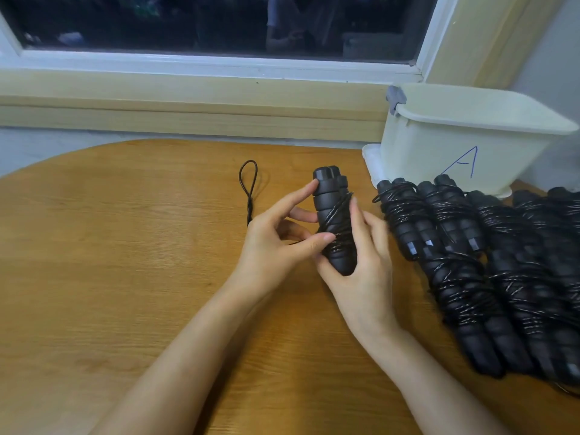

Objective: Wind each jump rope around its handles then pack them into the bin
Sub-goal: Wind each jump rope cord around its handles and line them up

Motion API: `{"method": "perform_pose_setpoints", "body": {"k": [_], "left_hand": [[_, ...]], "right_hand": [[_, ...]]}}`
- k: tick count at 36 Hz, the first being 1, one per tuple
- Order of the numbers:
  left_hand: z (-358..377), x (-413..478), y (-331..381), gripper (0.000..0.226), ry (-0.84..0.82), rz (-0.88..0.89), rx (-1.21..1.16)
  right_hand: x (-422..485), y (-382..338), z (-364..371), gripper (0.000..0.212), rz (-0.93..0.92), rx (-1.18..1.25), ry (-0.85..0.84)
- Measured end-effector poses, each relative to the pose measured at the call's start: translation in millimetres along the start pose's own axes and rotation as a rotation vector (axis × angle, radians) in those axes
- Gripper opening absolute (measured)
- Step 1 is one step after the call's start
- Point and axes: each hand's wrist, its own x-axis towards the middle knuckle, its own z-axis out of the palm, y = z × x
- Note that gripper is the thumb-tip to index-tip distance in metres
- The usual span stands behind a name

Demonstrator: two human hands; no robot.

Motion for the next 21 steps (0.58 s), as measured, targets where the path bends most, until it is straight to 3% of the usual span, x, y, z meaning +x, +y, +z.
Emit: {"method": "perform_pose_setpoints", "body": {"k": [8, 14, 21], "left_hand": [[-0.3, 2.3, -3.4, 0.068, 0.049, 0.021, 0.025], [1.6, 1.3, -3.3, 0.07, 0.023, 0.036, 0.009], [-3.3, 2.5, -4.0, 0.068, -0.044, 0.078, 0.101]], "right_hand": [[-1.4, -5.4, 2.9, 0.073, -0.003, 0.074, -0.032], [-4.3, -4.3, 6.2, 0.083, -0.032, -0.074, -0.006], [-4.4, -0.3, 3.8, 0.082, -0.014, 0.068, -0.022]]}}
